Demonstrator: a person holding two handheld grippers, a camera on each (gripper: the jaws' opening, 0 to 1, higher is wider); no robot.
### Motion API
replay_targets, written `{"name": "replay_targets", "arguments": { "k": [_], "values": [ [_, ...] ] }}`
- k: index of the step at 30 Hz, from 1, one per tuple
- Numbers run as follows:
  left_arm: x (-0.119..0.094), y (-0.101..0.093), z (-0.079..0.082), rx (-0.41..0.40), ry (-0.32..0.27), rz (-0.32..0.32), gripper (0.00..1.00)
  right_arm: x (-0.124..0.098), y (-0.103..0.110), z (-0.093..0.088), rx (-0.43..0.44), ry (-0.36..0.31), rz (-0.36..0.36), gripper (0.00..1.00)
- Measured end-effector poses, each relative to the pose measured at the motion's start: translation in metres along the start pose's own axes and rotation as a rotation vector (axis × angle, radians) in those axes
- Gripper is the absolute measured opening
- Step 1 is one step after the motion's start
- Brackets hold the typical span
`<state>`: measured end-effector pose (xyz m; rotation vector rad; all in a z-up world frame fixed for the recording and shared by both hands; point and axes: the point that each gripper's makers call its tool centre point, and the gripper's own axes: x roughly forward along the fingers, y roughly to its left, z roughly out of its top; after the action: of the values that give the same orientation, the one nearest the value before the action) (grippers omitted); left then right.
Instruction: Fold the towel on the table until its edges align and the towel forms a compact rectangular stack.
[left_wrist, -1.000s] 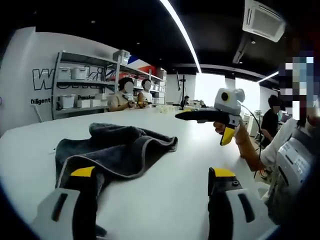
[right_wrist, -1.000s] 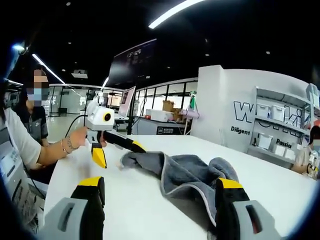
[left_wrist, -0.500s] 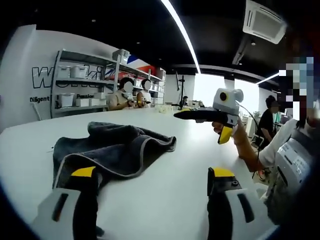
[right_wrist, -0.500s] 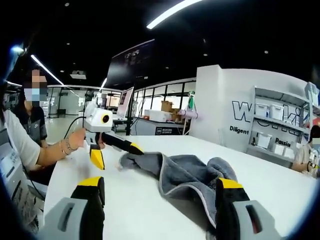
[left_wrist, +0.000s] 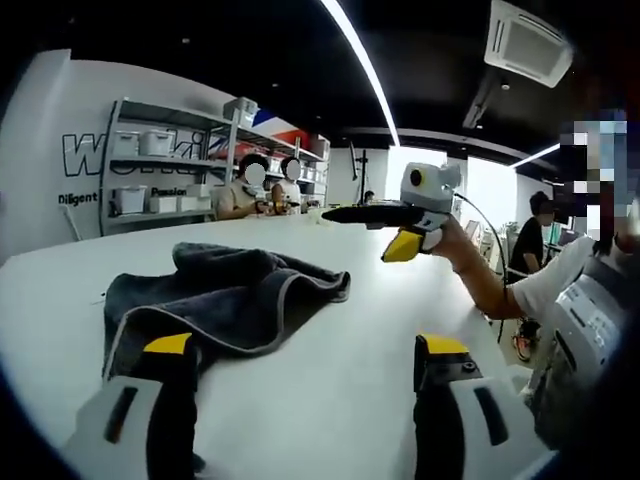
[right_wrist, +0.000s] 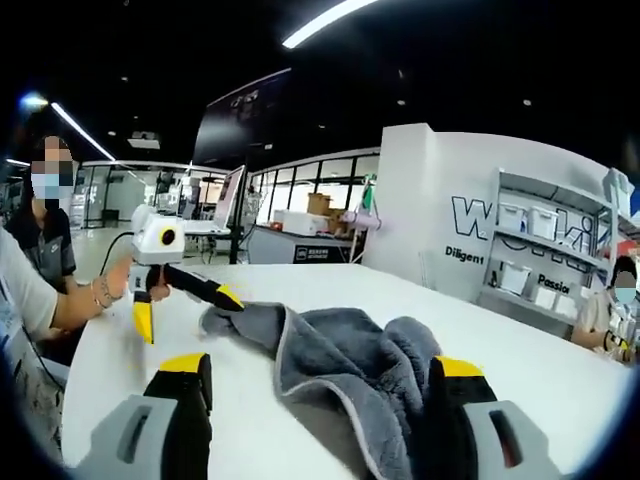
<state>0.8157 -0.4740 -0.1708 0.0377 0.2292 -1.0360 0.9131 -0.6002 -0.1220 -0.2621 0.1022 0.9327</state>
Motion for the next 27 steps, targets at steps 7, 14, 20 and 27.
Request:
{"name": "replay_targets", "arguments": {
  "k": [7,14,20,27],
  "values": [
    [0.003,-0.002,-0.003,0.001,0.010,0.004,0.95,0.043,-0.082,0.008,0.020,0.025,-0.104,0.87],
    [0.001,-0.001,-0.002,0.006,0.012,0.006,0.95,0.093,-0.124,0.006,0.011,0.086,-0.161,0.84],
    [-0.002,-0.002,0.000,0.010,0.010,0.008,0.95,0.136,-0.133,0.003,0.093,0.133,-0.175,0.81],
    [-0.004,-0.003,-0.002,0.011,0.017,0.005,0.97,0.171,-0.142,-0.014,0.140,0.213,-0.198,0.70]
  ]
}}
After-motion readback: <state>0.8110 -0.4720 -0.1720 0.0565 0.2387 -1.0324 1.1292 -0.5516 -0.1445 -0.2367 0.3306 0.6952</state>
